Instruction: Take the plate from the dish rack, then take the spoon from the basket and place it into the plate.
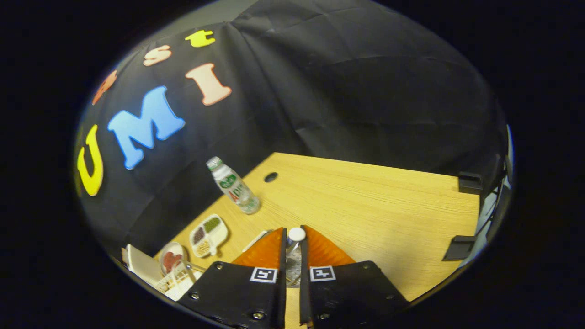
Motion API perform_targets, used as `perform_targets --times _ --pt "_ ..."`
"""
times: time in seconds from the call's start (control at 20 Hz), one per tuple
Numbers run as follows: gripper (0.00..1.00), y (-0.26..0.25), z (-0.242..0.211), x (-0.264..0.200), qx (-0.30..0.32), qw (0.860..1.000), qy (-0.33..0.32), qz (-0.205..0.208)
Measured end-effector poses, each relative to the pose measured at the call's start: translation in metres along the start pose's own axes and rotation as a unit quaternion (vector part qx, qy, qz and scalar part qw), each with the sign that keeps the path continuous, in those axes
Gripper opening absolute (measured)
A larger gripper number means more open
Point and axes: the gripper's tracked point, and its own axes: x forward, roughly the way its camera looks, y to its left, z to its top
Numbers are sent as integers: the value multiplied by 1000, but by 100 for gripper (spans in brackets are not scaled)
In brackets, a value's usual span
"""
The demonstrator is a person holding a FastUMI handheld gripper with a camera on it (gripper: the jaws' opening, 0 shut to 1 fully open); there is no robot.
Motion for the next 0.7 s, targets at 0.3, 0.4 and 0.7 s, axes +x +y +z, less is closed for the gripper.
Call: perform_targets --times 0.3,0.4,0.7 --pt "3 29 9 -7 -69 997 -3 22" --pt "3 41 14 -15 -93 995 -10 31" --pt "3 63 45 -49 -178 982 -50 38"
